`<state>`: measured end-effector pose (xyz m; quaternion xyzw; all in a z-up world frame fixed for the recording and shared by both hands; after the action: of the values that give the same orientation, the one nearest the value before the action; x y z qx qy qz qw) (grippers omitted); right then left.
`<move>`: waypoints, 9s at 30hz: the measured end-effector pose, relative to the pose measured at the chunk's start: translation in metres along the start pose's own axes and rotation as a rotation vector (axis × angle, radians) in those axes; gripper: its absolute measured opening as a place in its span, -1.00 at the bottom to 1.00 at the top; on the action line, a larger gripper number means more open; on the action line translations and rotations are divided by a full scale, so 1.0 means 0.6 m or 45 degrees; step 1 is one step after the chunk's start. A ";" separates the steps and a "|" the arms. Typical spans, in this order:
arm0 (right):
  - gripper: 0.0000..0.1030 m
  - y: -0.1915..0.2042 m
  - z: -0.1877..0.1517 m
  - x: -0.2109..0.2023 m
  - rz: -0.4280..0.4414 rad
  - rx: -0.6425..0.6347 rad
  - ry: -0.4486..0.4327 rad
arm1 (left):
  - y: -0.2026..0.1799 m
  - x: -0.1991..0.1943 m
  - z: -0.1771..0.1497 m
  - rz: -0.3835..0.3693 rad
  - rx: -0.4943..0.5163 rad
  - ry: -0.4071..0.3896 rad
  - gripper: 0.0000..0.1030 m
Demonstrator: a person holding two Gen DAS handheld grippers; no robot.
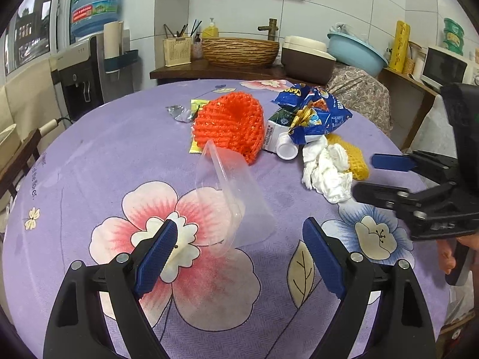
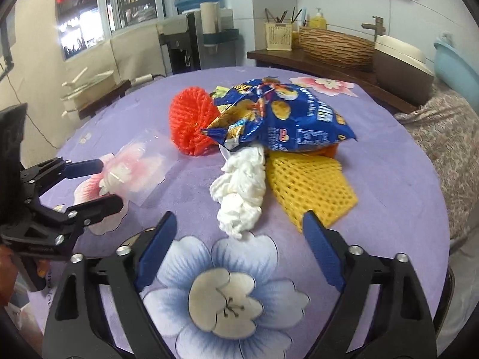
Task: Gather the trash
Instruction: 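Grasp the white tissue with the right tool while the left tool grasps the clear cup, then carry the tissue and clear plastic container in both tools over the black bin, then open the right tool to drop the tissue while the left tool releases the container, then move both tools back over the table toward the foil chip bag, then grasp the foil chip bag with the left tool while the right tool grasps the yellow foam net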
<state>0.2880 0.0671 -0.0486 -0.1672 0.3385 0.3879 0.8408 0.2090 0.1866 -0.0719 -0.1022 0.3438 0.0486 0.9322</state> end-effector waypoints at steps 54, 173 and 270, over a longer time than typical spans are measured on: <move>-0.59 0.039 -0.080 -0.090 0.178 0.066 -0.114 | -0.004 -0.023 0.001 -0.192 -0.193 0.078 -0.76; 0.48 -0.397 -0.590 -0.226 -0.630 0.900 -0.035 | -0.797 0.298 -0.124 -0.711 0.324 0.727 0.34; 0.06 -0.091 -0.026 0.071 -0.113 0.042 0.201 | -0.107 -0.029 0.003 -0.143 0.011 -0.050 0.27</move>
<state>0.3431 0.0463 -0.0885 -0.1982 0.4022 0.3301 0.8306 0.2075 0.1239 -0.0490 -0.1165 0.3194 -0.0032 0.9404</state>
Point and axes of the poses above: each gripper's, at about its wrist camera, not at the fingertips, and x roughly the way its jaws point, y to its left, z to its top, the point moved 5 cm from there along x, roughly the way its jaws point, and after that the axes turned 7 degrees about -x, right-handed, at the moved point
